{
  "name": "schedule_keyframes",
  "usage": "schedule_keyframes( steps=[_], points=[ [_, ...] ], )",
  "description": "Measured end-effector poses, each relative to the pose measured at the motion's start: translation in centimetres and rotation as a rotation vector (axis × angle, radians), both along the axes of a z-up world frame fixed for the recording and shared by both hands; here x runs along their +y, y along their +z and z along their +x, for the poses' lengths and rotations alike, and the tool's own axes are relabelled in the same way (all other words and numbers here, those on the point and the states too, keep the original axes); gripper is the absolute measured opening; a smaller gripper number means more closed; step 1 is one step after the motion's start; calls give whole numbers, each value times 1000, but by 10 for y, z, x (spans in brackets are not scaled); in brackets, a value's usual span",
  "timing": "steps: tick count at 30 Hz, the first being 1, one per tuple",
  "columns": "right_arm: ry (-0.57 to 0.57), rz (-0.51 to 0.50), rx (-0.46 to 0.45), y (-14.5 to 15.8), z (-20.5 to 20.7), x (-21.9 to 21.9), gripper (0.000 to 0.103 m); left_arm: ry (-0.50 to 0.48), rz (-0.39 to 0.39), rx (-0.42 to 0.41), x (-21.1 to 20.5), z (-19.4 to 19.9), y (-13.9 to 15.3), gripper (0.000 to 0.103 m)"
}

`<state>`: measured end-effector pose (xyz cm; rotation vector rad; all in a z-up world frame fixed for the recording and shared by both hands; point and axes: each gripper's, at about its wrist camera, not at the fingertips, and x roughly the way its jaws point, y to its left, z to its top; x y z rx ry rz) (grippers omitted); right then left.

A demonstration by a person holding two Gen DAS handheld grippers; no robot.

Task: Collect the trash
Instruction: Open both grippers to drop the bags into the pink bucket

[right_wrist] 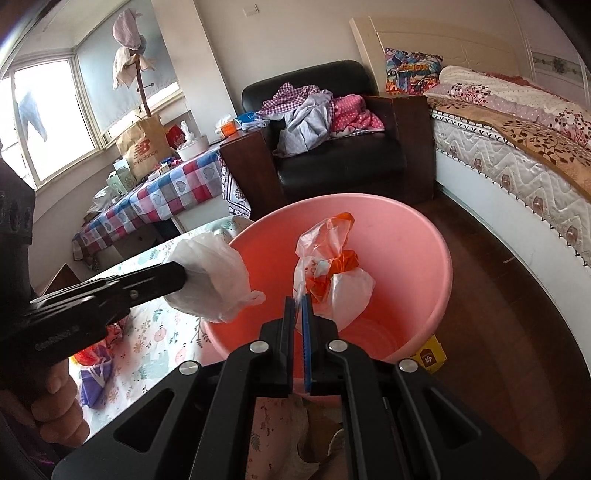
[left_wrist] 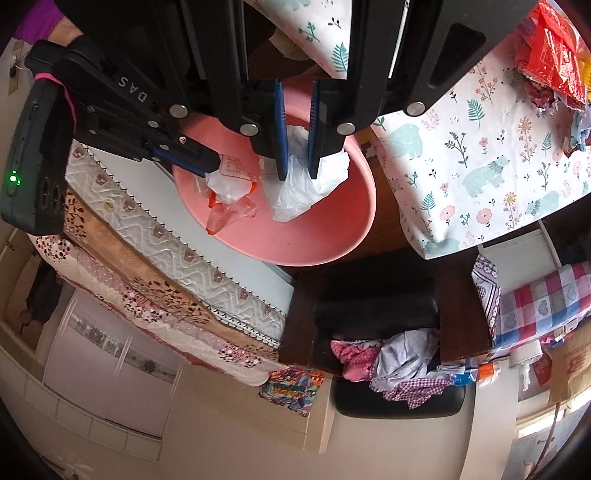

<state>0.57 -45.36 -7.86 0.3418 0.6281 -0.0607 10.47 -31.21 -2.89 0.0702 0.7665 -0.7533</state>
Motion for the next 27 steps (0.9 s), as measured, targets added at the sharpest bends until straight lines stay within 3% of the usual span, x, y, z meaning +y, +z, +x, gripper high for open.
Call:
schedule_keyframes(
  steps=[12,14,17,19,27],
  points=[
    [-6,-28,33,5,5,-3,5,56,20,17,0,10,-11,12],
    [-8,-31,34,5,4,-2,6,62,18,23,2,10,-11,19],
    [-14,-31,28,7,3,-3,20,70,17,19,5,8,-9,33],
    [-16,-32,20,8,1,-3,26,72,12,15,7,6,-7,34],
    [-23,-50,7,15,-3,0,26,82,-14,7,17,2,4,41]
  ],
)
